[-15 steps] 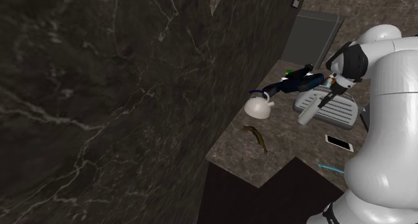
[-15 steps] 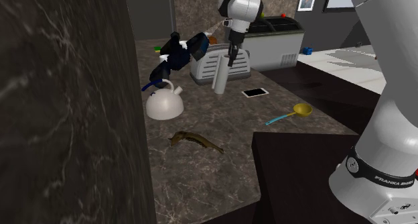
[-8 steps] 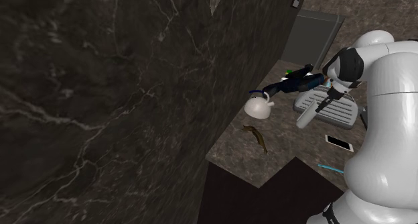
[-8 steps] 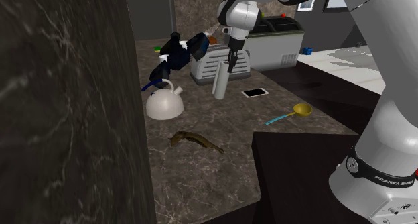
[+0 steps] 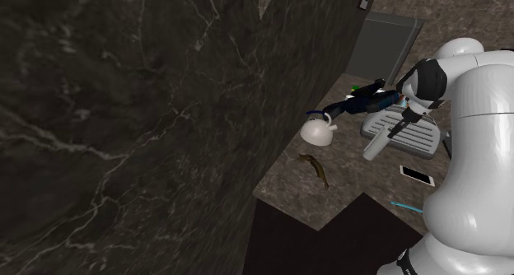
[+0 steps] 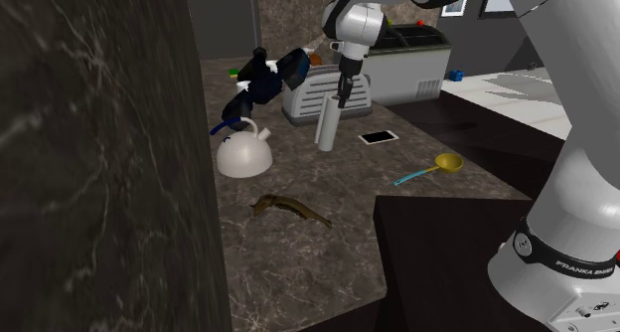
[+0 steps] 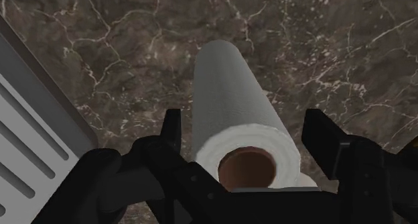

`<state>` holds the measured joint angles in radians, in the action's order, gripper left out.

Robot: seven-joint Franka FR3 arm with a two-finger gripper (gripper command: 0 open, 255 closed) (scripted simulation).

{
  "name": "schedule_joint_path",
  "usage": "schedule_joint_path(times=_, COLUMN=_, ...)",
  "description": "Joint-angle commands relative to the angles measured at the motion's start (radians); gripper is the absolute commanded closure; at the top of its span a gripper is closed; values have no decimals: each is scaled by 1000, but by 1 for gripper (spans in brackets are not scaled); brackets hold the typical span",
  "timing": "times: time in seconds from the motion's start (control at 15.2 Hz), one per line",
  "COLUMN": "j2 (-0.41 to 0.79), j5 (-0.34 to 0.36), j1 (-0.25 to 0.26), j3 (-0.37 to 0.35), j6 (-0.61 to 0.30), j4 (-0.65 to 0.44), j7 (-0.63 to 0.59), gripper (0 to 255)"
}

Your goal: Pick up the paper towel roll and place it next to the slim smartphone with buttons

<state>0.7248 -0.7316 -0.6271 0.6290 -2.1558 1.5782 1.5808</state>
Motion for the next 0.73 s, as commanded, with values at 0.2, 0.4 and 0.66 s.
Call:
schedule_joint_path(times=0.2, j2=0, j5=0, j1=0, j3=0, j6=0, j4=0, j7=0, gripper=0)
schedule_joint_path(times=0.4, j2=-41, j5=27, j1=8, j3=22, j6=36, j4=1, j7=-12, gripper=0)
schedule_joint_path(times=0.66, j2=-75, j5=51, j1=14, j3=42, j6=71, j4=-2, j7=-24, gripper=0)
